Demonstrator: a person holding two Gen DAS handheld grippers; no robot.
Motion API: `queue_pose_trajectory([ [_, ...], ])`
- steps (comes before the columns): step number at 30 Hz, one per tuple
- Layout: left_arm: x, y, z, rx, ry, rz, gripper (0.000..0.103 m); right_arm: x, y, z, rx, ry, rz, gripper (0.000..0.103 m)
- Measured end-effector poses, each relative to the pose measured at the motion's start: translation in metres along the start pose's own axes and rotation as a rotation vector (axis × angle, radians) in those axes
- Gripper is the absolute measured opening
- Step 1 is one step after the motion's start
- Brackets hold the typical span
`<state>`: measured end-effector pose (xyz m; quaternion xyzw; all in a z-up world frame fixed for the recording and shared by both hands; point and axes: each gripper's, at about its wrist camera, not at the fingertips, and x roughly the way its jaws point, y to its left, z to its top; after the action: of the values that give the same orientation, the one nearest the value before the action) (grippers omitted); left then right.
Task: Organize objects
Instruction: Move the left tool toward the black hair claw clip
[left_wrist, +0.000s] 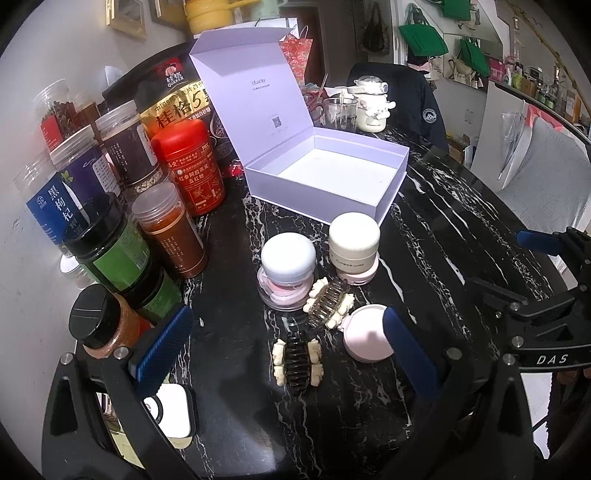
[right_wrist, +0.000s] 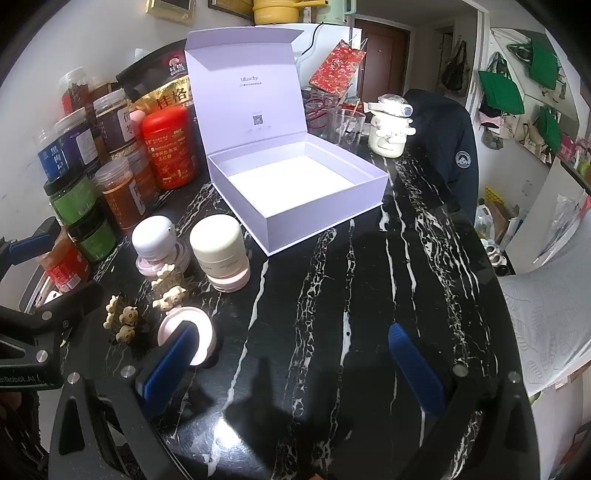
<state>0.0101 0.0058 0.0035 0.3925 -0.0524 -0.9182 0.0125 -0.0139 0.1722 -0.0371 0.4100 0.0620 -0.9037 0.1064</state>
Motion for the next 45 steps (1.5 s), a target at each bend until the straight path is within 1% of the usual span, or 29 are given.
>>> queue_pose_trajectory([
  [27, 0.0, 0.002, 0.0, 0.004, -0.006, 0.002, 0.103, 0.002, 0.001, 0.0, -0.015, 0.003, 0.019, 0.103],
  [37, -0.004, 0.004, -0.006, -0.018, -0.001, 0.019, 0.103, -0.001, 0.007, -0.003, -0.039, -0.002, 0.049, 0.103],
  [45, -0.005, 0.009, -0.017, -0.055, 0.026, 0.029, 0.103, -0.001, 0.015, -0.013, -0.065, 0.004, 0.088, 0.103],
])
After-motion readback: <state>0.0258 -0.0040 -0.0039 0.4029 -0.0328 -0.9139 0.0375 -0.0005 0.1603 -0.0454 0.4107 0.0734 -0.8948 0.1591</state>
